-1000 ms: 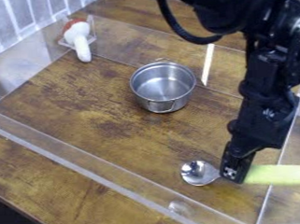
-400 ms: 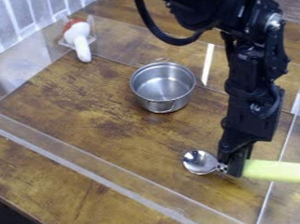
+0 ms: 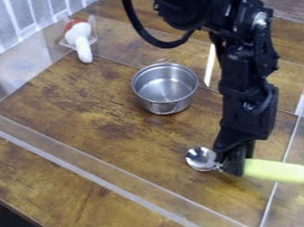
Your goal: Move the green spoon to the left
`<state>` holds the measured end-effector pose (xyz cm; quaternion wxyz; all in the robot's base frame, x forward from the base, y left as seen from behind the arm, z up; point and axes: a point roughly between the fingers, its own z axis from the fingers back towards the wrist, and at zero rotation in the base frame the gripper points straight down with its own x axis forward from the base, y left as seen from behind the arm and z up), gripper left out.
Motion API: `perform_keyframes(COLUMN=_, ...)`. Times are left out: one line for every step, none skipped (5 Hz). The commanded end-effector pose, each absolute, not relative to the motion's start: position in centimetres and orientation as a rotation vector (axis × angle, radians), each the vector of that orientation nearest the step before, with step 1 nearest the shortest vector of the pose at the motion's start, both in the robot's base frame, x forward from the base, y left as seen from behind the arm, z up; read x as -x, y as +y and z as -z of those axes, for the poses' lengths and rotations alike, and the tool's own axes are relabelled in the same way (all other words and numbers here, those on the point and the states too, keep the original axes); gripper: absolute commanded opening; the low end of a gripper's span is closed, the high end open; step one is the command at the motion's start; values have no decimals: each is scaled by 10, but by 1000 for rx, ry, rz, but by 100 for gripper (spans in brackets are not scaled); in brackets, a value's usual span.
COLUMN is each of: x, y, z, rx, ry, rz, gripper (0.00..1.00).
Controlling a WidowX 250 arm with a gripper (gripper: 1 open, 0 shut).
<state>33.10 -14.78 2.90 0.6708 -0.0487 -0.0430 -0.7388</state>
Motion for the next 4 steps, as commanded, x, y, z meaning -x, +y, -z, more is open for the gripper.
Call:
perform_keyframes(x=-314, y=-154, z=-10, rx=155, ry=-70, rz=1747, gripper=0)
perform_keyframes(x=-316, y=-157, z=-11, rx=183, ry=-72, rz=1776, gripper=0)
perform_keyframes(x=-318, y=-158, z=-11, rx=205, ry=-72, rz=1801, gripper=0)
perform_keyframes(x=-316, y=-157, z=-14, rx=227, ry=-72, rz=1807, gripper=0)
